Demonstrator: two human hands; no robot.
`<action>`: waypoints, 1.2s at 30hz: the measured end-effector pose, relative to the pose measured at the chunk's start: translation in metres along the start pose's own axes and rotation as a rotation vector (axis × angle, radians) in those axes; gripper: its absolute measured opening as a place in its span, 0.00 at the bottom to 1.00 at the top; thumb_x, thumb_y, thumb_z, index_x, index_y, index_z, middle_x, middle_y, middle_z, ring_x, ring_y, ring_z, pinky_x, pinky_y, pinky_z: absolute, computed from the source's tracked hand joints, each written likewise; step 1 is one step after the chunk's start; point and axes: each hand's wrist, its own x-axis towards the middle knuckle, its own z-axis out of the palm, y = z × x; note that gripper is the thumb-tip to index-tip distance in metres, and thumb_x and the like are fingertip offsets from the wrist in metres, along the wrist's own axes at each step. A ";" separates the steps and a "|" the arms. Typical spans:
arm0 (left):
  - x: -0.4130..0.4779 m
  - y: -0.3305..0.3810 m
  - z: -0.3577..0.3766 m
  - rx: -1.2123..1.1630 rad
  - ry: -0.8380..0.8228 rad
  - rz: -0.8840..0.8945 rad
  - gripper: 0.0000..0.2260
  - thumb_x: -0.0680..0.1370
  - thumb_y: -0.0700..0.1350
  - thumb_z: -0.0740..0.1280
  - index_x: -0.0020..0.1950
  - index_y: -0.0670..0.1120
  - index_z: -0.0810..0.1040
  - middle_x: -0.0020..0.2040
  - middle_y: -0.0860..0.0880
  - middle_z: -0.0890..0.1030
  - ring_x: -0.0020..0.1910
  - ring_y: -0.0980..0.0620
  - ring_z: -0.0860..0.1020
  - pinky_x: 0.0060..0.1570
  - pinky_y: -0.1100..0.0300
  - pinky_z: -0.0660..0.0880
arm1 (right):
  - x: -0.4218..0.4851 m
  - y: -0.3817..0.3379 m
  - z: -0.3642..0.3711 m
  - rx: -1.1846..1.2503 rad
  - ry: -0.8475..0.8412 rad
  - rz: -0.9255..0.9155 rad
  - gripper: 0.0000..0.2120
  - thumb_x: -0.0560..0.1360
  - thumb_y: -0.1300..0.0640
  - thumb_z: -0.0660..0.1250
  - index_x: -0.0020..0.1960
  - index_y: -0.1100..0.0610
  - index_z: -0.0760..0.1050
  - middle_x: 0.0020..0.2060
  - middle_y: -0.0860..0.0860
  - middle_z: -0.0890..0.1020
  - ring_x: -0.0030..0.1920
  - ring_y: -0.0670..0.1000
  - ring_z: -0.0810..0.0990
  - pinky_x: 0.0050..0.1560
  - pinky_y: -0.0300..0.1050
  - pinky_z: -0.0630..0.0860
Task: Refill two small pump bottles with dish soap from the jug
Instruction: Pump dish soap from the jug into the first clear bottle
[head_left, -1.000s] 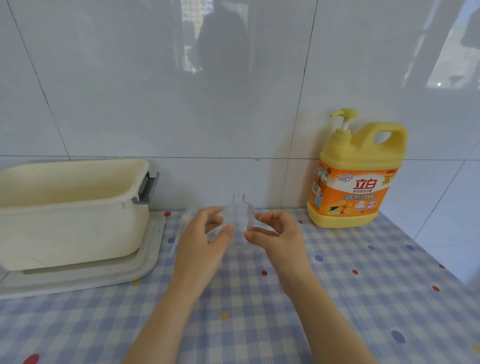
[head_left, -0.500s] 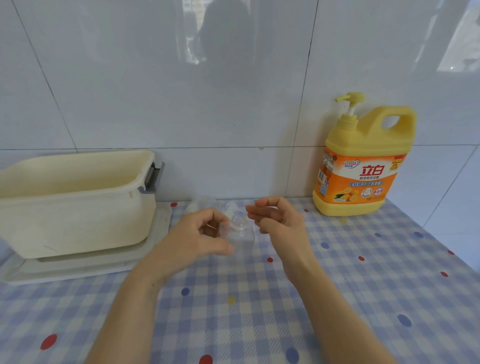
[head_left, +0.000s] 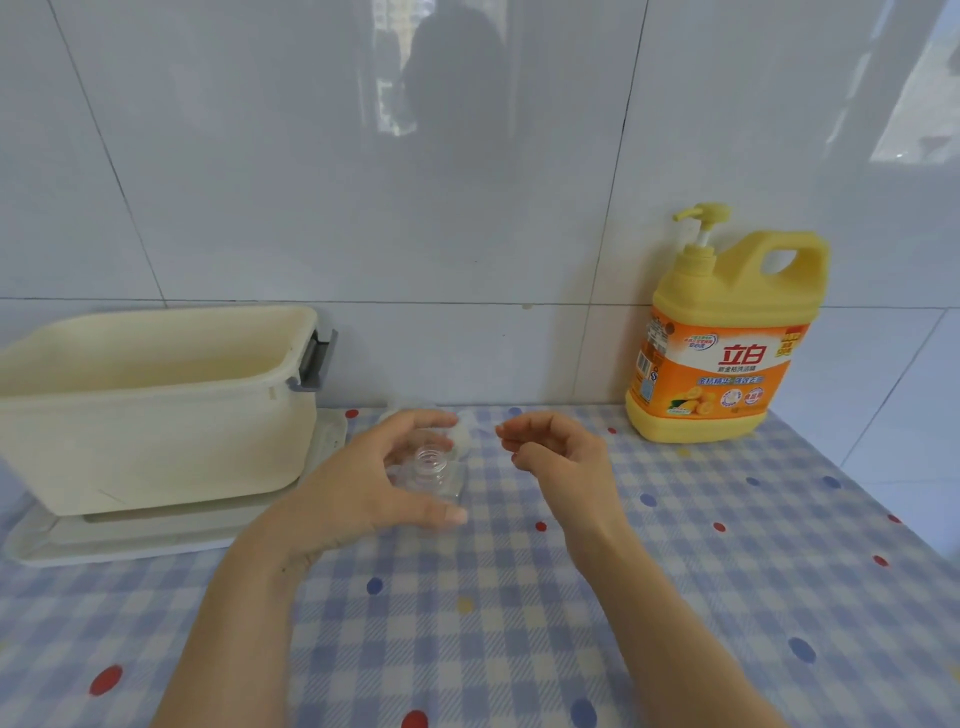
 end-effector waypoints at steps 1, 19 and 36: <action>-0.001 0.004 0.000 -0.054 0.020 0.040 0.37 0.53 0.59 0.77 0.62 0.64 0.73 0.60 0.60 0.78 0.59 0.68 0.74 0.55 0.69 0.70 | 0.001 -0.003 -0.002 -0.008 0.005 -0.002 0.15 0.71 0.70 0.63 0.43 0.52 0.81 0.43 0.49 0.85 0.47 0.53 0.83 0.45 0.53 0.81; 0.130 0.148 0.080 0.063 0.289 0.226 0.27 0.72 0.45 0.73 0.70 0.49 0.70 0.64 0.49 0.74 0.63 0.52 0.73 0.55 0.61 0.69 | 0.077 -0.112 -0.131 -0.750 0.471 -0.437 0.22 0.69 0.70 0.59 0.58 0.54 0.76 0.59 0.49 0.77 0.60 0.53 0.70 0.47 0.43 0.68; 0.137 0.144 0.098 0.165 0.216 0.185 0.32 0.74 0.47 0.73 0.74 0.48 0.64 0.72 0.48 0.69 0.69 0.51 0.69 0.61 0.60 0.66 | 0.106 -0.108 -0.186 -0.953 0.534 -0.374 0.20 0.72 0.70 0.57 0.56 0.54 0.79 0.50 0.55 0.76 0.56 0.57 0.71 0.57 0.50 0.69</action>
